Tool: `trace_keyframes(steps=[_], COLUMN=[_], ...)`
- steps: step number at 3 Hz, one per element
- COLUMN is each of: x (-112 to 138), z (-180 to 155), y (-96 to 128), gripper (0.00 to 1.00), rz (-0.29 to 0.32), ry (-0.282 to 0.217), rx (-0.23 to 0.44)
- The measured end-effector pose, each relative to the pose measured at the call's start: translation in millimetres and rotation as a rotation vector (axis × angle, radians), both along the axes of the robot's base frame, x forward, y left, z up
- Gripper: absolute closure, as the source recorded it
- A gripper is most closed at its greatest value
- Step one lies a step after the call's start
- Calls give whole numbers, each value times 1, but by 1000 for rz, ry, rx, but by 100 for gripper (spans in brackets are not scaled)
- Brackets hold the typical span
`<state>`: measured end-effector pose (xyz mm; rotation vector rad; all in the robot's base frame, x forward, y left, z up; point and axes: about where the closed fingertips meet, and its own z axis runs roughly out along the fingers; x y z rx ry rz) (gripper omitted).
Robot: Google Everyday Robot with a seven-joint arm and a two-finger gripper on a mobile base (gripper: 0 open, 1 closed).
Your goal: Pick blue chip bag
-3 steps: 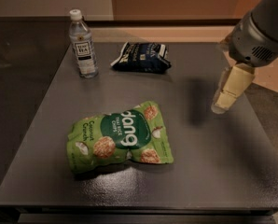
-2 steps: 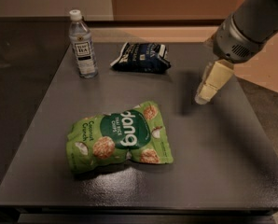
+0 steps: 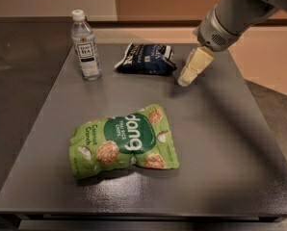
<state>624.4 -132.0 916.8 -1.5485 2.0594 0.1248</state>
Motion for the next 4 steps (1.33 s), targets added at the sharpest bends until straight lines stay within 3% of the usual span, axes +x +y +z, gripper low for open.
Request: trace_keyframes(steps=[2, 4], x=[68, 108], z=[-19, -41], y=[31, 62], gripper=[0, 0], rz=[-46, -56], ry=[9, 18], rx=[99, 149])
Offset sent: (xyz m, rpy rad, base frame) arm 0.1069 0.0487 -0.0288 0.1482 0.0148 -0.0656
